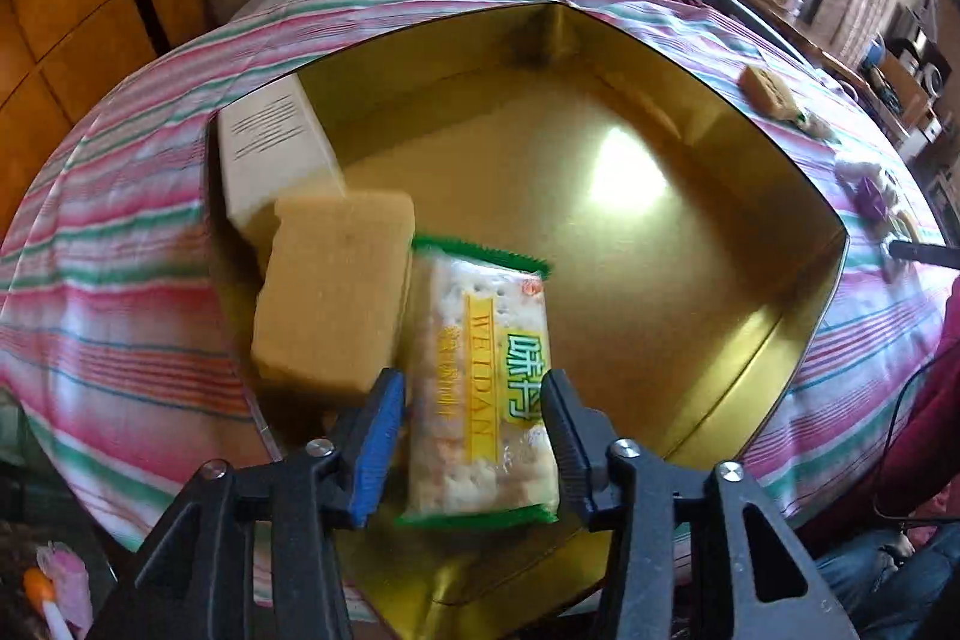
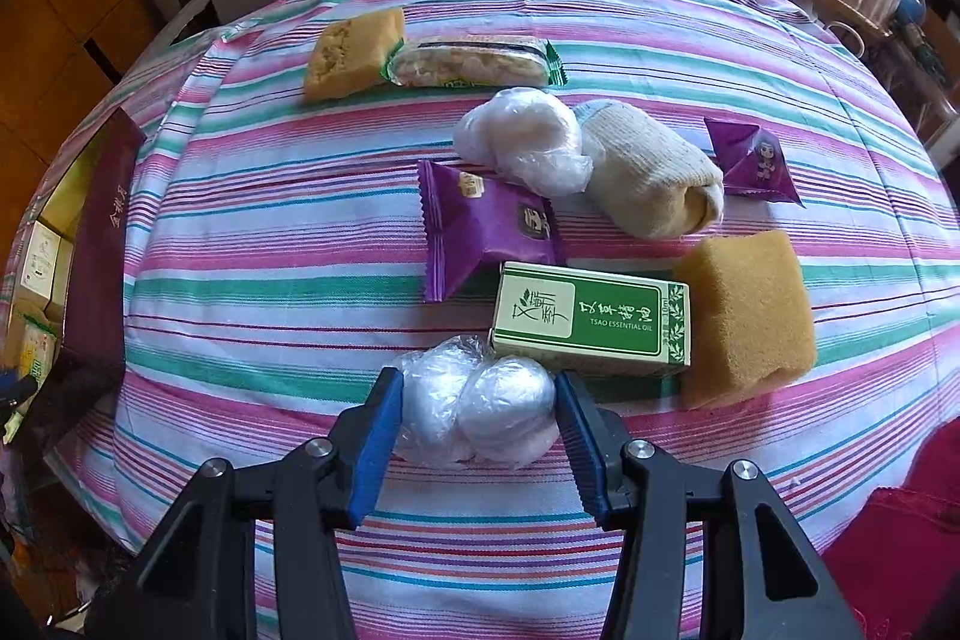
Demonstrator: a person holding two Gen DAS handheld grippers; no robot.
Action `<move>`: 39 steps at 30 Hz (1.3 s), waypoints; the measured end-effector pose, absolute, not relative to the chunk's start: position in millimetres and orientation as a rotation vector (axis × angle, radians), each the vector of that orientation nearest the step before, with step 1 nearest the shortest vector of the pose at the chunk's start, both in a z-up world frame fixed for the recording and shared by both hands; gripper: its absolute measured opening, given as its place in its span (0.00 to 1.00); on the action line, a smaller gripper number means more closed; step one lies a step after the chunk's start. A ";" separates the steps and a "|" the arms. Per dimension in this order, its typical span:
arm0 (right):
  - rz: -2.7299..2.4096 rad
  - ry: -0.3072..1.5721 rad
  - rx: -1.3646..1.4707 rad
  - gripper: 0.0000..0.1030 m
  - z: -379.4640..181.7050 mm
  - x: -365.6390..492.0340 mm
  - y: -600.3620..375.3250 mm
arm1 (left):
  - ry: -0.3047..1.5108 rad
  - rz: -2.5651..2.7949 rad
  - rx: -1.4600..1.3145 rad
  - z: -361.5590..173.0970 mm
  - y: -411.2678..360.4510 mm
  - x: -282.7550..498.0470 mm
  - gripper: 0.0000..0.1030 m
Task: Organize objects
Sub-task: 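Carry the cracker packet into the gold tray and open left tool, then lower the clear bag of white balls into the tray and open right tool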
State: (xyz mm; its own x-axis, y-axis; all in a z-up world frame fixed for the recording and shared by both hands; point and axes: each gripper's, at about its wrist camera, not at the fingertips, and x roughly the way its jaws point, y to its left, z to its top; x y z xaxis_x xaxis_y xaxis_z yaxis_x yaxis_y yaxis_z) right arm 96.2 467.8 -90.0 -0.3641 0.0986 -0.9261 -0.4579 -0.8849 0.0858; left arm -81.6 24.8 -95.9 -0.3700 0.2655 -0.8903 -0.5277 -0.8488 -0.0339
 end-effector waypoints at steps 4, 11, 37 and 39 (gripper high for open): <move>2.297 0.459 -1.515 0.49 -88.9 96.4 467.5 | 0.259 2.278 -1.355 -86.8 9.9 -76.5 0.47; 2.300 0.465 -1.489 0.47 -85.5 97.8 467.8 | -0.005 2.456 -1.273 -59.9 -12.6 -63.7 0.47; 2.963 0.311 -1.552 0.46 -10.1 -10.6 246.4 | -0.018 2.622 -1.198 -39.2 -11.5 -43.1 0.47; 2.983 0.297 -1.603 0.47 -18.1 -21.9 225.6 | -0.043 2.631 -1.203 -39.9 -17.5 -44.4 0.47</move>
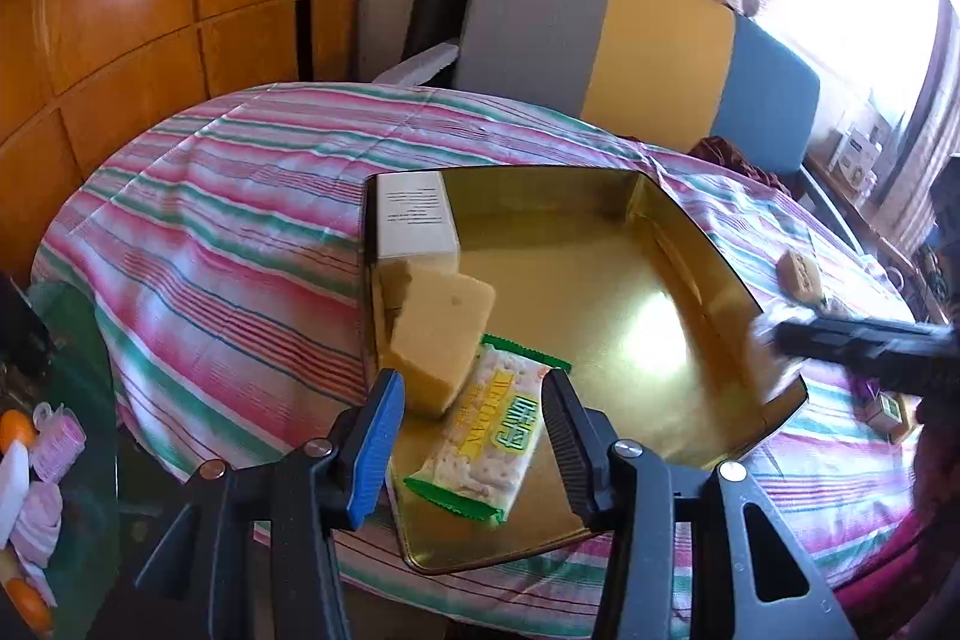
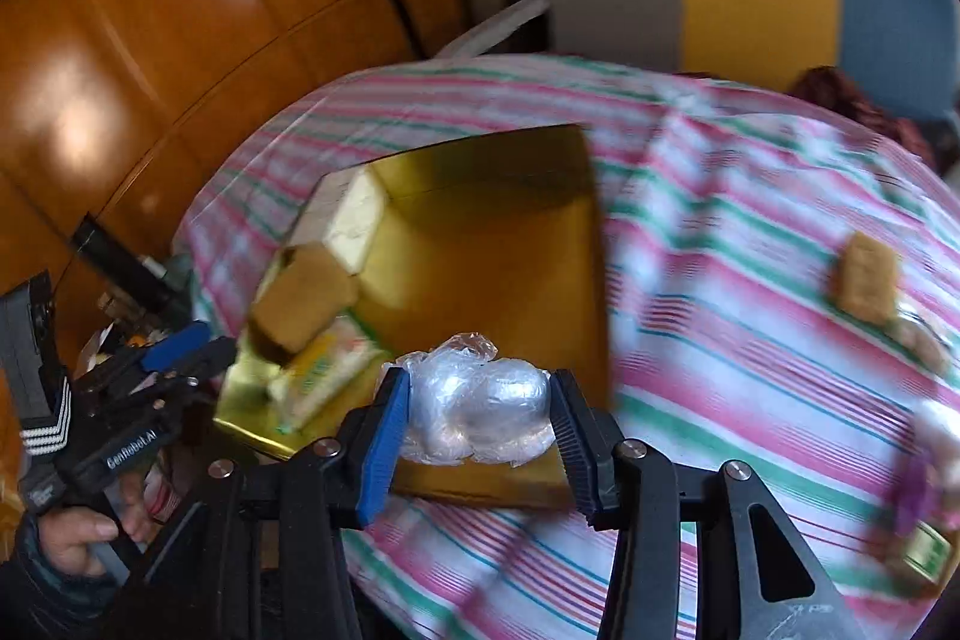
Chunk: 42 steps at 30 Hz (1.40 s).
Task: Organize objects
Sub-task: 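Lower the clear bag of white balls into the tray and open right tool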
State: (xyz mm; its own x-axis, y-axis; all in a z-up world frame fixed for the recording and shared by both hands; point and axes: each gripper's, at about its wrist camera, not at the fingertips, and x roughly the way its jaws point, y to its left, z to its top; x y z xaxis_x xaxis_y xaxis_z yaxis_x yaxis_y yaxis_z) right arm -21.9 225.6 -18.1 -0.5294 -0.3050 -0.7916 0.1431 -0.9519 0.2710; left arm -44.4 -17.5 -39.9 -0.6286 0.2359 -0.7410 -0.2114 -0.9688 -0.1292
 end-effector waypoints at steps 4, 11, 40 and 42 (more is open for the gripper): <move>-2.450 -0.184 1.422 0.47 -42.6 -42.5 183.2 | -0.121 2.671 -1.223 -43.3 -35.5 -49.2 0.47; -2.269 -0.136 1.489 0.55 -86.4 -53.2 131.7 | -0.168 2.676 -1.246 -49.9 -47.3 -52.0 0.47; -2.631 -0.221 1.287 0.82 -21.4 -7.8 215.1 | -0.021 2.671 -1.132 -26.8 -8.4 -34.2 0.47; -2.666 -0.243 1.279 0.82 -17.4 -1.7 229.9 | -0.007 2.659 -1.127 -25.5 -1.8 -33.1 0.47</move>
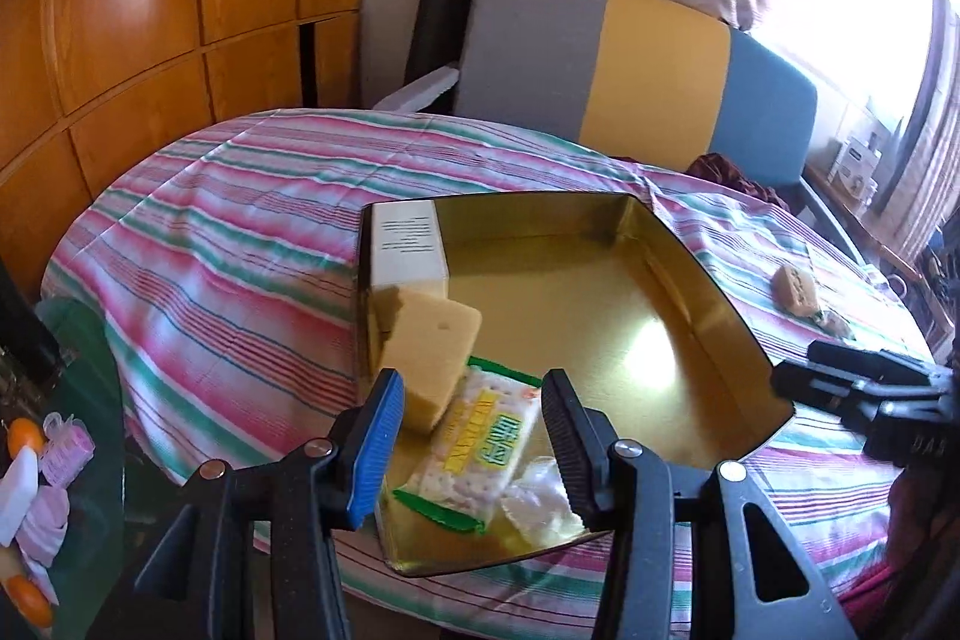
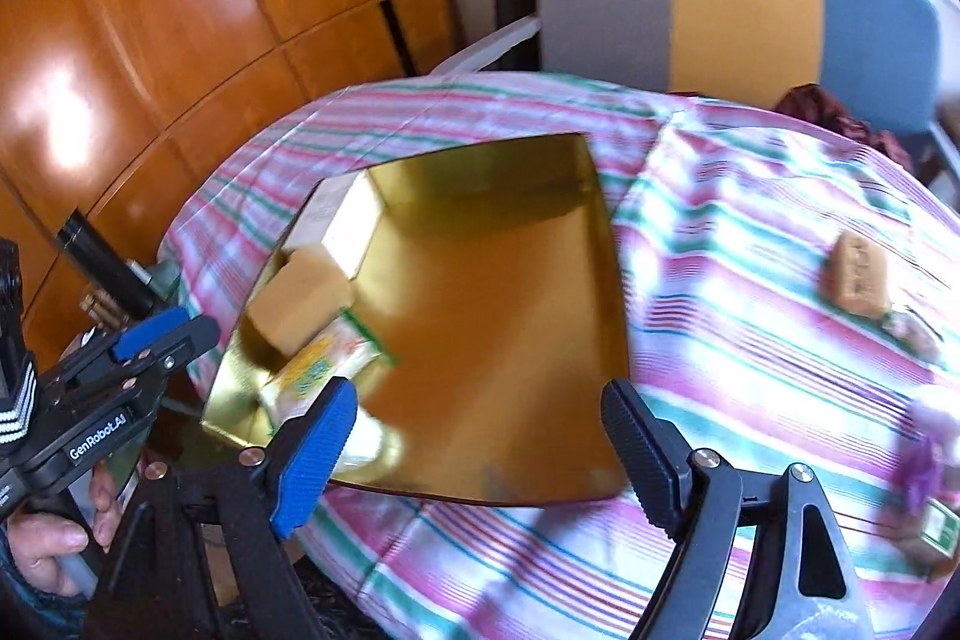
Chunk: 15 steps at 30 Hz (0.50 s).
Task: Organize objects
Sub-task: 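Lower the clear bag of white balls into the tray and open right tool, then move both tools back over the remaining items on the table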
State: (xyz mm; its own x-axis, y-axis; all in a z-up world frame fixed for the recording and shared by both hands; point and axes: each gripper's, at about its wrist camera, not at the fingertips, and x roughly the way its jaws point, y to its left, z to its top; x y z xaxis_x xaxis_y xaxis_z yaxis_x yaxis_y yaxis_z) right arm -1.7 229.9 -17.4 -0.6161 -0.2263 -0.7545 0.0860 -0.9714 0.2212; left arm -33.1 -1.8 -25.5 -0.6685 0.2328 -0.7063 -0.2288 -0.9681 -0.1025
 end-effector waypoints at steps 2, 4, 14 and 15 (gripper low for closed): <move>-2.709 -0.271 1.277 0.82 -14.1 4.2 249.0 | 0.011 2.644 -1.119 -24.0 5.5 -32.6 0.47; -2.744 -0.304 1.280 0.83 -12.0 9.4 266.5 | 0.026 2.628 -1.113 -23.3 13.1 -32.0 0.47; -2.978 -0.515 1.387 0.84 -12.1 48.6 389.0 | 0.104 2.519 -1.082 -21.5 58.6 -26.5 0.47; -3.013 -0.538 1.393 0.84 -10.3 54.7 404.4 | 0.114 2.509 -1.079 -21.3 63.4 -26.1 0.47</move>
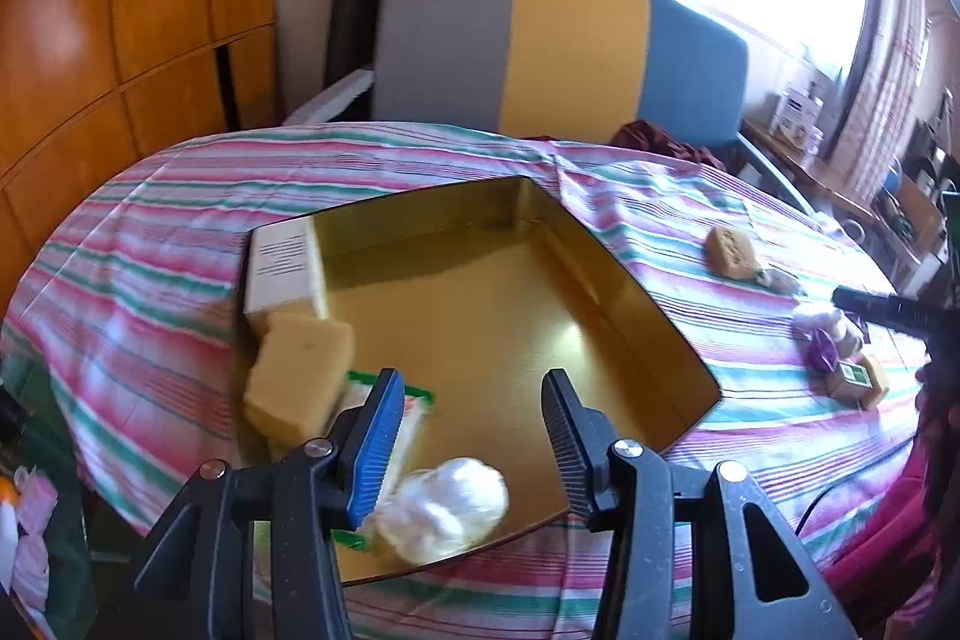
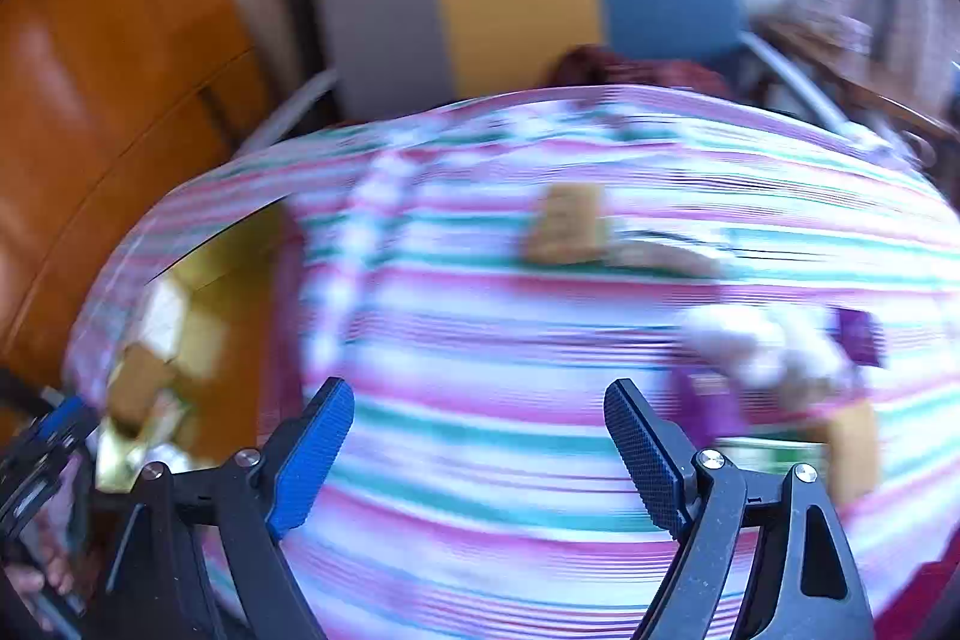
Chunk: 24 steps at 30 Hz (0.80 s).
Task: Organize objects
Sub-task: 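Move both tools back over the remaining items on the table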
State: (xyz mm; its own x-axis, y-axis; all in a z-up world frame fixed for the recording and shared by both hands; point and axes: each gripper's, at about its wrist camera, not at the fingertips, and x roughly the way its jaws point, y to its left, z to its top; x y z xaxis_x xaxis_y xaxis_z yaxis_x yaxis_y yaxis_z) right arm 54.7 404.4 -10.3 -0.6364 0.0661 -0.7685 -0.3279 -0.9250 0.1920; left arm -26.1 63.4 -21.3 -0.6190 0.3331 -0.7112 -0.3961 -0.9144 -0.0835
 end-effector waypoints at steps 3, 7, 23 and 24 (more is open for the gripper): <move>2.509 0.545 -1.111 0.84 -4.0 78.3 456.1 | 0.142 2.477 -1.064 -19.6 79.4 -24.6 0.47; 2.313 0.661 -0.941 0.87 -1.4 115.1 526.2 | 0.178 2.421 -1.045 -17.1 106.2 -23.2 0.47; 2.082 0.998 -0.762 0.88 -40.0 169.2 601.9 | 0.281 2.082 -1.103 -32.7 240.7 -4.3 0.47; 2.086 1.000 -0.759 0.88 -40.1 169.2 601.7 | 0.279 2.062 -1.104 -32.8 248.4 -3.9 0.47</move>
State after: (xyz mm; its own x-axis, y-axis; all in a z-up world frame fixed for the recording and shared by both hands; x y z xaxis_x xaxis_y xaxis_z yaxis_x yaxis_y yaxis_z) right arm 169.2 601.7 -40.1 -0.5893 0.3311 -0.7370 -0.7819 -0.4632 0.4171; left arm -3.9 248.4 -32.8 -0.3315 0.5250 -0.7839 -0.7143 -0.6824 -0.1550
